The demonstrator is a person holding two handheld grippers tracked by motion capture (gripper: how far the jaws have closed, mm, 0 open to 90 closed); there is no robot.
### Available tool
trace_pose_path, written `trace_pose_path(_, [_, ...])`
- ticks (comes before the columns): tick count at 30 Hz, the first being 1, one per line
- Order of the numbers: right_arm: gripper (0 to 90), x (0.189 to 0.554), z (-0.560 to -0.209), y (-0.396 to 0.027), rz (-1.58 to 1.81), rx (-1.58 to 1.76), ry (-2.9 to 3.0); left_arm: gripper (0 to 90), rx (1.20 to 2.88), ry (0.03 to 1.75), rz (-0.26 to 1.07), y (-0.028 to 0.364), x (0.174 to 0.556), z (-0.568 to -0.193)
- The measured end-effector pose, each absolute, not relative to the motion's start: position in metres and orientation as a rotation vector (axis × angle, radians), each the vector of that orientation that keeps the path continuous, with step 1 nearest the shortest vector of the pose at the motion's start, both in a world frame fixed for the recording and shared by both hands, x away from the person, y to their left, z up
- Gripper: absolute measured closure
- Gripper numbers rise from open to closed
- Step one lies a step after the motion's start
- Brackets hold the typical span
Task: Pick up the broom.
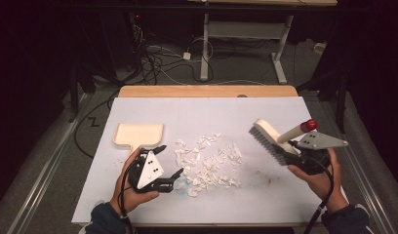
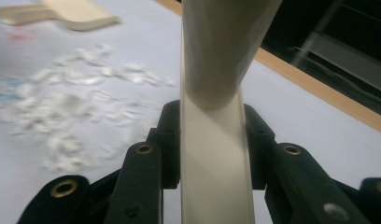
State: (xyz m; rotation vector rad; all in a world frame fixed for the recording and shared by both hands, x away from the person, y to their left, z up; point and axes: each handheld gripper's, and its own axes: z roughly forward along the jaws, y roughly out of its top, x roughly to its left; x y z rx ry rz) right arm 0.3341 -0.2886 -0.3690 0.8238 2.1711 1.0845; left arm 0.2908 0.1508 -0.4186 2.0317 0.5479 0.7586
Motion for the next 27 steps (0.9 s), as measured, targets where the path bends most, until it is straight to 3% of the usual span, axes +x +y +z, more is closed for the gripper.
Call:
trace_pose_path(7, [68.1,0.351,-0.376,-0.321,0.843,1.002,2.080,15.9,2.090,0.699,0.778,0.186,0.272,-0.454])
trace_pose_path(17, [68.2,0.360,-0.388,-0.341,0.572,1.153,2.105,15.7,2.129,0.768,0.730,0.198,0.265,-0.471])
trace_pose_path(24, [68.2,0.361,-0.407,-0.334,0.494,1.210,2.153,15.7,2.147,0.751,0.724,0.198,0.266,-0.472])
trace_pose_path(27, [68.2,0.361,-0.412,-0.311,0.480,1.182,2.162,15.7,2.145,0.744,0.721,0.197,0.265,-0.472])
